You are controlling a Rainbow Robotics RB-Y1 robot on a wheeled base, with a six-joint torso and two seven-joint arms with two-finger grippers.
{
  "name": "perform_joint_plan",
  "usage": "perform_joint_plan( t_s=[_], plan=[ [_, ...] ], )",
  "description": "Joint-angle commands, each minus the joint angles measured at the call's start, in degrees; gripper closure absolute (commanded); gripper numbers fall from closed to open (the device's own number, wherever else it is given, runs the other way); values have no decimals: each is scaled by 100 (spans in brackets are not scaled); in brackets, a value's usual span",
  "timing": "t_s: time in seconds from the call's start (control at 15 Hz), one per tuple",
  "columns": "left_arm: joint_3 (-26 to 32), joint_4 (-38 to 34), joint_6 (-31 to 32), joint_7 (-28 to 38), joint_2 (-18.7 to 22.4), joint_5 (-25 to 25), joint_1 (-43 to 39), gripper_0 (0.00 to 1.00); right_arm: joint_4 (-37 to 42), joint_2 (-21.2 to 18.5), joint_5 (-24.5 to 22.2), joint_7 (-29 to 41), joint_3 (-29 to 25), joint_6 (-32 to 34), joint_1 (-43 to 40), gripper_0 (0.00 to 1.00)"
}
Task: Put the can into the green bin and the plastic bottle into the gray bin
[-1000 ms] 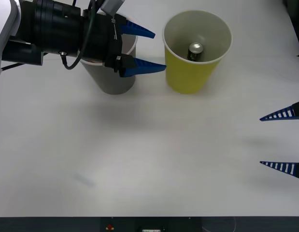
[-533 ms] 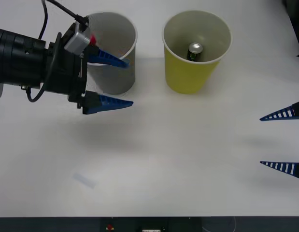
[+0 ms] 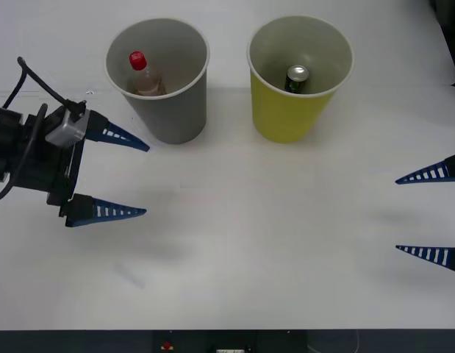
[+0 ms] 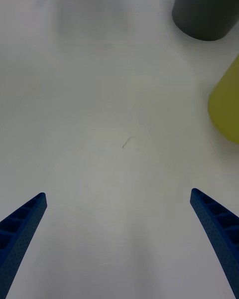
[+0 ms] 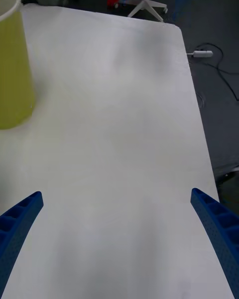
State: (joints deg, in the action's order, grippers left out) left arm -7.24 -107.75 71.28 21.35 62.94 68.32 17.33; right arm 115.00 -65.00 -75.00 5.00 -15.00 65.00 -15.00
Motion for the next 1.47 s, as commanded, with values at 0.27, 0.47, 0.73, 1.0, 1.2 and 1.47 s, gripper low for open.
perform_joint_plan(
  t_s=[0.27,0.47,0.73,1.0,1.2,1.47],
  plan=[
    [276,9,0,-649,482,-311,-731,0,0,0,0,0,0,0,0,0],
    [504,9,0,-816,720,-337,-1030,0,0,0,0,0,0,0,0,0],
    [698,70,0,-1177,948,-355,-1337,0,0,0,0,0,0,0,0,0],
    [741,246,123,-1379,1001,-452,-1496,0,0,0,0,0,0,0,0,0],
    [759,369,228,-1528,957,-478,-1531,0,0,0,0,0,0,0,0,0],
    [847,387,228,-1563,772,-416,-1531,0,0,0,0,0,0,0,0,0]
  ],
)
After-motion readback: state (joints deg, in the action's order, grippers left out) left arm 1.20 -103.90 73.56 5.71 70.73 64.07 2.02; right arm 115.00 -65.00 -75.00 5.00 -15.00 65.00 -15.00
